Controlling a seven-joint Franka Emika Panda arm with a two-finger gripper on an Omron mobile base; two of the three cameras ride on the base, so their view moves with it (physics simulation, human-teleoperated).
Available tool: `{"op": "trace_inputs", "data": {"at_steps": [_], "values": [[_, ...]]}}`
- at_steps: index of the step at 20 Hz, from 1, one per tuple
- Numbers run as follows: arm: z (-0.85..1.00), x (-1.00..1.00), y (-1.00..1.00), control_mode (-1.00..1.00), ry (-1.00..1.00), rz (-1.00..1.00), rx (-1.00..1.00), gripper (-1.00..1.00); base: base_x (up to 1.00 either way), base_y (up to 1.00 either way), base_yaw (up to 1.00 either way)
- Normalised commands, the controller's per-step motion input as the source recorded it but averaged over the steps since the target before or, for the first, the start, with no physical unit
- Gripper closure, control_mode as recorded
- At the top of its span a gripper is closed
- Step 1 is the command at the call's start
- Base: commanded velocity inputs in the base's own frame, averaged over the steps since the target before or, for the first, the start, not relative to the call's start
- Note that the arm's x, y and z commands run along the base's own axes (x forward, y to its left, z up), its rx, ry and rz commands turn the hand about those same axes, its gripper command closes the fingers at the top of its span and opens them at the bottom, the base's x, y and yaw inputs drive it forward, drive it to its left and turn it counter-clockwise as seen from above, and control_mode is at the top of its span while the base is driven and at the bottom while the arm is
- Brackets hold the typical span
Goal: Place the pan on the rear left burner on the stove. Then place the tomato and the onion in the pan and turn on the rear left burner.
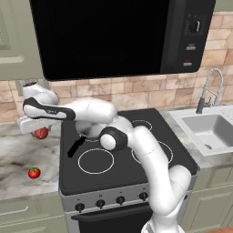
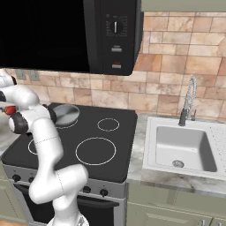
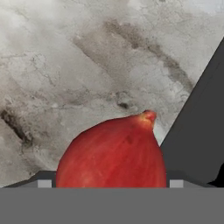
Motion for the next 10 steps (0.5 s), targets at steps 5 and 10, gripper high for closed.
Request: {"op": "trace_inputs", "data": {"at_steps": [5,10], "values": [[0.00,0.00,-0.67,-1.00,0.00,0.00,-0.02,1.00,0.00,0.00,0.00],[0.00,0.00,-0.65,-1.00,0.00,0.00,0.00,1.00,0.00,0.00,0.00]]}}
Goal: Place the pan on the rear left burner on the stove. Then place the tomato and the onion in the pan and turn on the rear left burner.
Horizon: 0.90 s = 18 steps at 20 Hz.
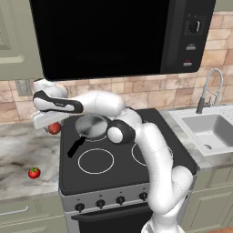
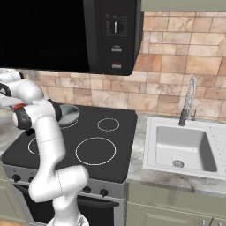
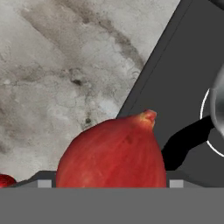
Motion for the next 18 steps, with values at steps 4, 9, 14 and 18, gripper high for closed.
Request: {"op": "trace_inputs", "data": {"at_steps": [4,9,14,18], "values": [[-0.07,0.00,-0.56,-1.00,-0.05,0.00,0.00,1.00,0.00,0.00,0.00],[-0.32,0.00,-0.42,-1.00,-0.11,0.00,0.00,1.00,0.00,0.00,0.00],[-0.27,0.06,-0.35,-1.00,-0.16,0.00,0.00,1.00,0.00,0.00,0.00],[-0.01,0.32,-0.33,-1.00,-0.20,0.00,0.00,1.00,0.00,0.00,0.00]]}}
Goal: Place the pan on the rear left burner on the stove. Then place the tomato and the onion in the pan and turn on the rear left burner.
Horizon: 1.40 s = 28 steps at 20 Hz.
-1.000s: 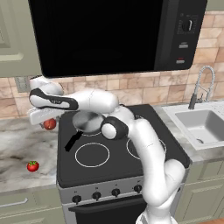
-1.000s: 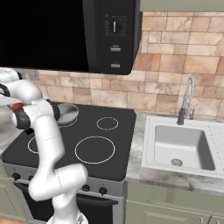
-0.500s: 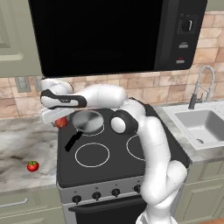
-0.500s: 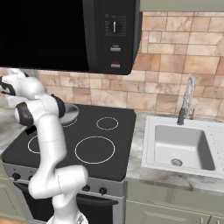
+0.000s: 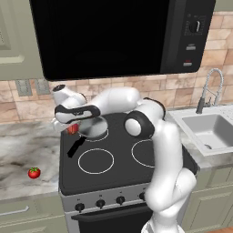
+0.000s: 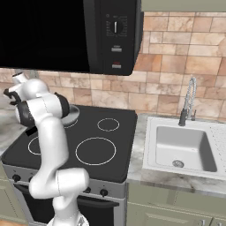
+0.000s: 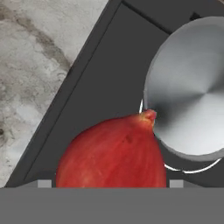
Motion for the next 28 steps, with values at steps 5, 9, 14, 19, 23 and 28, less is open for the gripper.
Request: {"op": "trace_inputs", "data": {"at_steps": [5,9,14,19,23,28], "values": [[0.02,0.37,-0.31,-1.00,-0.18,0.00,0.00,1.00,0.00,0.00,0.00],[0.00,0.10,-0.31,-1.00,-0.08,0.00,0.00,1.00,0.00,0.00,0.00],[0.00,0.15,-0.35,-1.00,-0.01,0.00,0.00,1.00,0.00,0.00,0.00],[0.00,0.36,-0.26,-1.00,0.00,0.00,0.00,1.00,0.00,0.00,0.00],[0.00,0.54,-0.21,-1.00,0.00,0.00,0.00,1.00,0.00,0.00,0.00],[0.00,0.52,-0.10,-1.00,0.00,0.00,0.02,1.00,0.00,0.00,0.00]]}}
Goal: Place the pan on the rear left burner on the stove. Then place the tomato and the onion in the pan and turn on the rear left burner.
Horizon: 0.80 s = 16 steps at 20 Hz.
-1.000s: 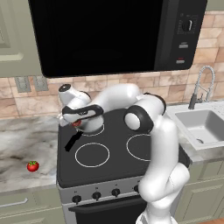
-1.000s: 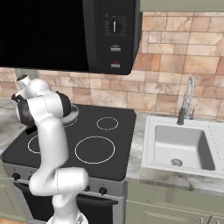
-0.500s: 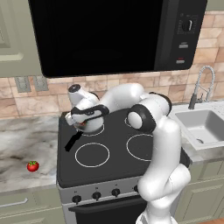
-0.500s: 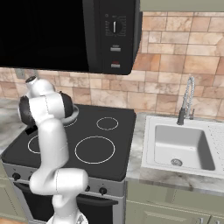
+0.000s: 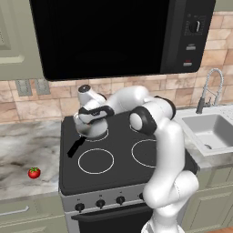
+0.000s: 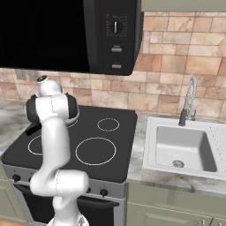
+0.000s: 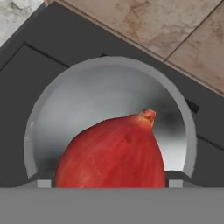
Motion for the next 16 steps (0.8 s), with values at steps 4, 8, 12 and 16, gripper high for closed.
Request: {"op": "trace_inputs", "data": {"at_steps": [4,8,12,16], "values": [[-0.08,0.35,-0.07,-1.00,0.00,0.00,0.02,1.00,0.00,0.00,0.00],[-0.19,0.15,-0.01,-1.00,0.00,0.00,0.00,1.00,0.00,0.00,0.00],[-0.26,0.08,-0.04,-1.00,0.00,0.00,0.00,1.00,0.00,0.00,0.00],[-0.16,0.05,-0.10,-1.00,0.00,0.00,0.00,1.00,0.00,0.00,0.00]]}}
